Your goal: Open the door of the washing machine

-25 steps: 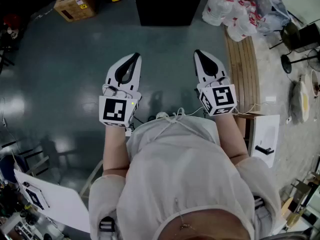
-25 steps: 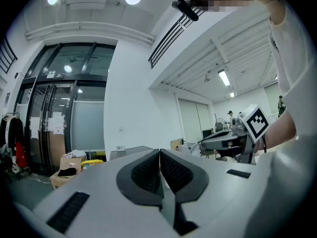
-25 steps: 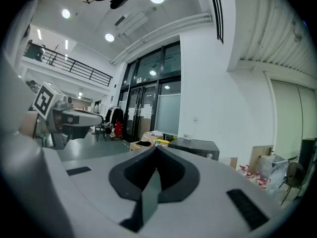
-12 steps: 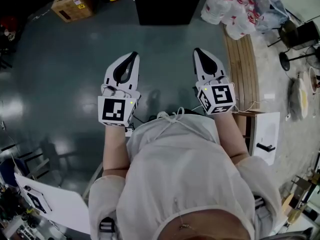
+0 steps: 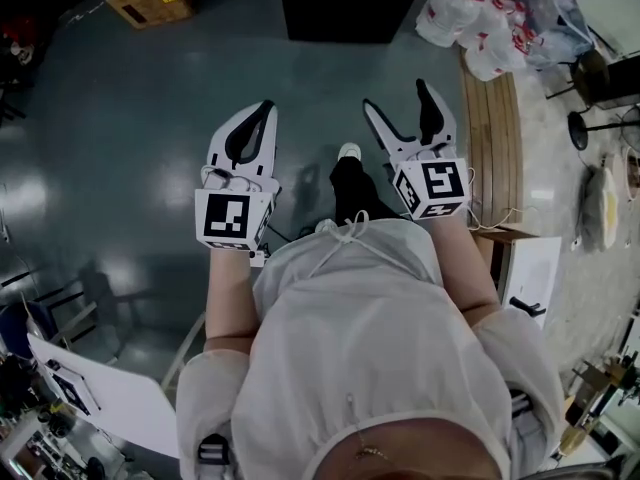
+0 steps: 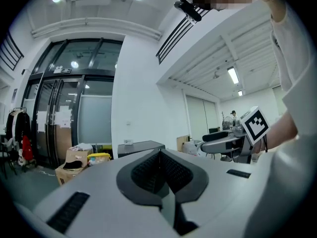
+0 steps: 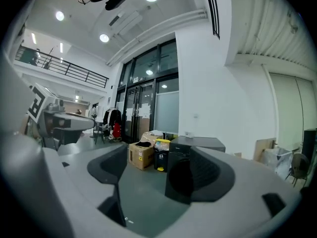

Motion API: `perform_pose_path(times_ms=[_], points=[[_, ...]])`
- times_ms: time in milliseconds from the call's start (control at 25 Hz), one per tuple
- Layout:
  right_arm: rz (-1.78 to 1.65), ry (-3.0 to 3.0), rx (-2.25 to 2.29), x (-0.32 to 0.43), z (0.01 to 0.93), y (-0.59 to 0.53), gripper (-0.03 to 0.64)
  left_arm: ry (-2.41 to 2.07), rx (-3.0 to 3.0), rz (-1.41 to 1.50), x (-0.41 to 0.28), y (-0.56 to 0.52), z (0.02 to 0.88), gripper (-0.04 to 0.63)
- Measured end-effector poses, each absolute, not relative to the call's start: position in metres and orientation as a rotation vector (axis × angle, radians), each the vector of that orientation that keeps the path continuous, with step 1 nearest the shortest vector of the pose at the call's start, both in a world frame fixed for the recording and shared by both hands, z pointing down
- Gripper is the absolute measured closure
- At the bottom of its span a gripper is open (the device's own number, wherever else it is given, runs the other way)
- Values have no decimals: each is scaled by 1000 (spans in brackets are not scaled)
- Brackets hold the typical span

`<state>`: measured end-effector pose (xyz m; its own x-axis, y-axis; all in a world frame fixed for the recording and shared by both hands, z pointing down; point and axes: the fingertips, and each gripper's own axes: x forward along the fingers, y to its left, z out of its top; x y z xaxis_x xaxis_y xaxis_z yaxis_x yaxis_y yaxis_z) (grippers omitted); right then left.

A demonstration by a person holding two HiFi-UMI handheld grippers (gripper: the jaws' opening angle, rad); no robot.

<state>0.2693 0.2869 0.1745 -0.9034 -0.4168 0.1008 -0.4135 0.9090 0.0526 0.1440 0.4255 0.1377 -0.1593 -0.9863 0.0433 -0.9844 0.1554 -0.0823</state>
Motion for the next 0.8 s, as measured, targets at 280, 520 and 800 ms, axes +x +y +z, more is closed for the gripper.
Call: perform_pose_path(times_ms=[280, 520, 800], points=[[18, -2961, 596, 207, 195, 213, 227, 2431, -1970, -206, 89, 364, 152, 574], [36, -2930, 568, 143, 203, 113, 227, 2492, -1956, -233, 26, 272, 159, 574], [-3, -2911, 503, 78, 215, 13, 227, 2498, -1916, -268, -30, 159, 166, 574]])
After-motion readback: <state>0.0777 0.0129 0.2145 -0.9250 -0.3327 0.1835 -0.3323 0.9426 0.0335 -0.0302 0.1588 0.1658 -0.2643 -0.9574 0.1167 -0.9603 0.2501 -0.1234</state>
